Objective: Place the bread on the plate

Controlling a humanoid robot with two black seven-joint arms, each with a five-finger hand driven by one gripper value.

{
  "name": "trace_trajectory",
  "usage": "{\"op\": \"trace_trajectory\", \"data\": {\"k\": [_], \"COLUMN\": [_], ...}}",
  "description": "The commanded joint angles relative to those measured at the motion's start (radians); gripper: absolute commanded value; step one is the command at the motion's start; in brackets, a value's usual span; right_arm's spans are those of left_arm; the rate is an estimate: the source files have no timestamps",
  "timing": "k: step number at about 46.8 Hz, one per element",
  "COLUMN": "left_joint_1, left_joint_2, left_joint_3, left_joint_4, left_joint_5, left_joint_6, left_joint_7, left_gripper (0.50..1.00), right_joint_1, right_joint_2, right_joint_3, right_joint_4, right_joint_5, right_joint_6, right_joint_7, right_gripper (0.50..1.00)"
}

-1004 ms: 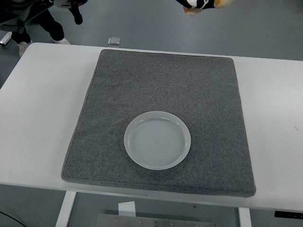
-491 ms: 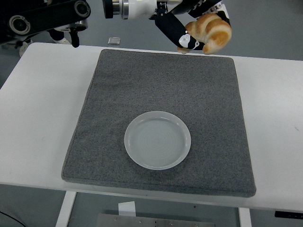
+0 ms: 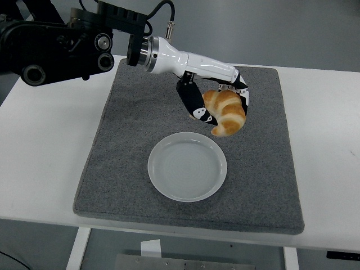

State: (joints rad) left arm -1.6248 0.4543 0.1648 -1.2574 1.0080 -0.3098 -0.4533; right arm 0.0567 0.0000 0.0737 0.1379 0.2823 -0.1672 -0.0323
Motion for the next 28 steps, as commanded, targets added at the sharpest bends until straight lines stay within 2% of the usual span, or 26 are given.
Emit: {"op": "trace_trajectory", "data": {"k": [1,11,28], "left_joint_1": [0.011,0.019,0.060], "left_joint_2": [0.000,0.003,0.041], "left_joint_3": [0.001,0.042,0.064], "left_joint_4": [-0.007,-0.028,-0.050], "left_joint_5": [0.050,0.136,0.182], "left_joint_6": [0.012,0.050,0.049], "left_joint_7": [0.001,-0.001,-0.008], "left_gripper": [0.500,0.500,0.500], "right_joint_1": [0.000,0.000,0.000], "right_joint_2": [0.000,0.000,0.000], "right_joint_3": [0.000,0.000,0.000], "right_joint_4": [0.000,0.000,0.000], "right_joint_5": [0.000,0.000,0.000], "right_joint_6": [0.000,0.000,0.000], "right_joint_7": [0.000,0.000,0.000], "right_gripper": [0.952,0.952,0.952]}}
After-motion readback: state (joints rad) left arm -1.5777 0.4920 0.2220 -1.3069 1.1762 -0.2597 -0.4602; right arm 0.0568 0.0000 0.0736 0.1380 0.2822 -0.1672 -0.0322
